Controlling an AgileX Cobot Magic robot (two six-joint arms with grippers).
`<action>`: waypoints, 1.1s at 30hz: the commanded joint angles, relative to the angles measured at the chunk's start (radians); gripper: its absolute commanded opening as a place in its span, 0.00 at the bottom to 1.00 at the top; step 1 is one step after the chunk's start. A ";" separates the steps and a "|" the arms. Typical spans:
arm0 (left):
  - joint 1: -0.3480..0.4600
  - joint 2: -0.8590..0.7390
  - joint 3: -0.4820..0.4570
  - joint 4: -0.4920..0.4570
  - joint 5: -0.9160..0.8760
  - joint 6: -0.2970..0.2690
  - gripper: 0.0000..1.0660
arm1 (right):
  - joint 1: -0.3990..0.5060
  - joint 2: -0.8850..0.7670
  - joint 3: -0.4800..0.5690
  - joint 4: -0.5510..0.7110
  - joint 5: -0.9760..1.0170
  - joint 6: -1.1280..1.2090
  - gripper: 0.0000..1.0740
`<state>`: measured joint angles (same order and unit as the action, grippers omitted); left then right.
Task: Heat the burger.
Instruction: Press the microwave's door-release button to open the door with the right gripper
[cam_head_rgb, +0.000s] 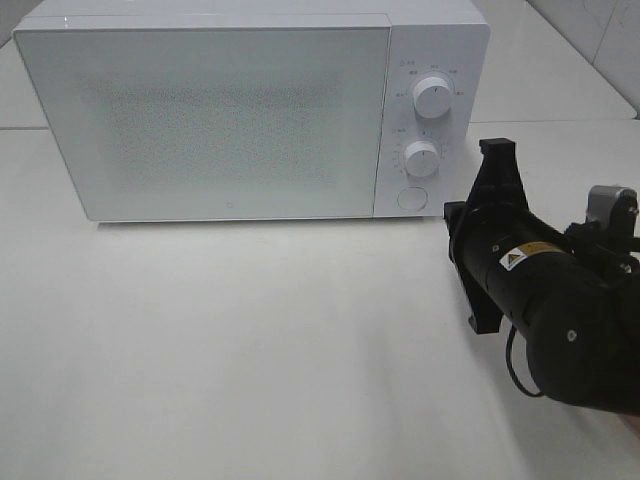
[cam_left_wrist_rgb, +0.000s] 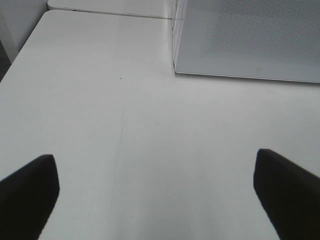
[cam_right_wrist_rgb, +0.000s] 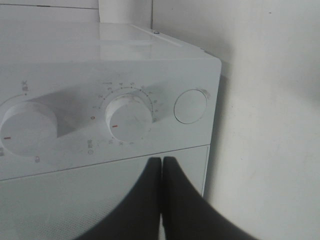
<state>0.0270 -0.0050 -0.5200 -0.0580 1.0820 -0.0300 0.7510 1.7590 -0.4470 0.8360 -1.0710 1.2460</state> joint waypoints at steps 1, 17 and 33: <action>-0.001 -0.023 0.003 -0.006 -0.015 0.002 0.92 | -0.061 0.058 -0.049 -0.127 0.006 0.067 0.00; -0.001 -0.023 0.003 -0.006 -0.015 0.002 0.92 | -0.188 0.222 -0.189 -0.279 0.051 0.183 0.00; -0.001 -0.023 0.003 -0.006 -0.015 0.002 0.92 | -0.247 0.341 -0.323 -0.338 0.112 0.202 0.00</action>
<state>0.0270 -0.0050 -0.5200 -0.0580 1.0820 -0.0300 0.5090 2.0910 -0.7450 0.5180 -0.9720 1.4410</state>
